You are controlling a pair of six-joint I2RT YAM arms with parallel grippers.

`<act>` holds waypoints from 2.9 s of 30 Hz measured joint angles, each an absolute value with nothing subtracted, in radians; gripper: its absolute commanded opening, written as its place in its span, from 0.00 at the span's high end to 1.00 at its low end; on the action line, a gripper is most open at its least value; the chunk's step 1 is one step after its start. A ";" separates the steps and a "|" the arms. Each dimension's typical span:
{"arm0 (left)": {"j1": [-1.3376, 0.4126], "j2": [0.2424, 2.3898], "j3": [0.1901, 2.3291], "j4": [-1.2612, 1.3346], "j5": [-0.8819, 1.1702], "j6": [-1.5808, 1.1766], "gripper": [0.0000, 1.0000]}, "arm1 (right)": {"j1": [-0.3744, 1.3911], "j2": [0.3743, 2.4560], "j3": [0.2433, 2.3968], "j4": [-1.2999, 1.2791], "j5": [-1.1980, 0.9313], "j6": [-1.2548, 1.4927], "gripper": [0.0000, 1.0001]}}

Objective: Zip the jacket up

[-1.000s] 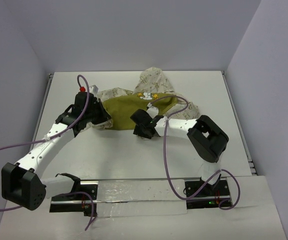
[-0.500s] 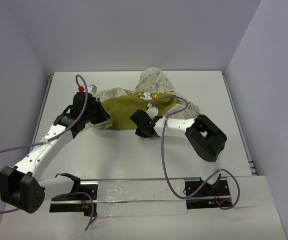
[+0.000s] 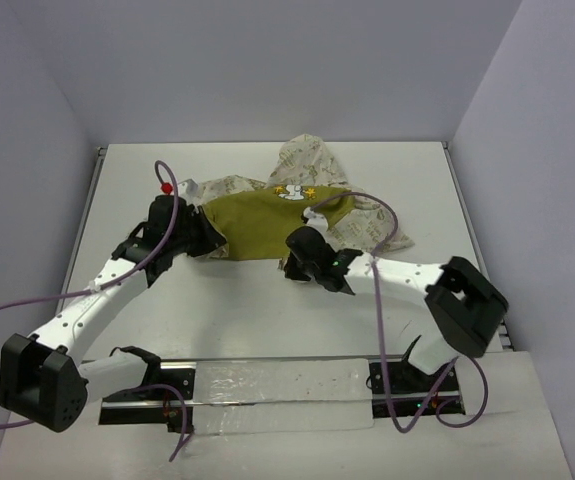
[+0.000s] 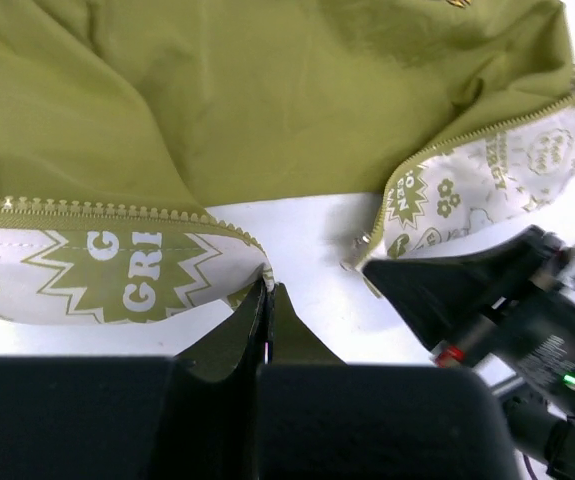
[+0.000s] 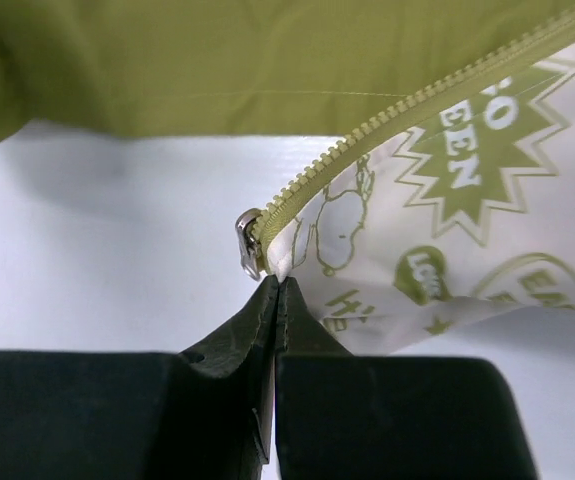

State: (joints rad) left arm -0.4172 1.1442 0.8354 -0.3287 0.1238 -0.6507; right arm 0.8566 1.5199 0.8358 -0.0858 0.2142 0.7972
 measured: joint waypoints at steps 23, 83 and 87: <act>-0.462 1.061 0.501 0.482 0.466 -0.831 1.00 | 0.730 0.812 0.582 0.009 -0.185 0.368 1.00; -0.615 1.227 0.210 1.277 0.446 -0.988 1.00 | 0.611 1.094 0.525 0.456 -0.754 0.336 1.00; -0.617 1.227 0.210 1.278 0.448 -0.988 1.00 | 0.611 1.094 0.525 0.462 -0.762 0.336 1.00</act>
State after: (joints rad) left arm -0.6165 1.2268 0.2100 1.2778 0.4479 -0.9878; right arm 0.6106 1.0943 0.5250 0.4616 -0.7617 0.3359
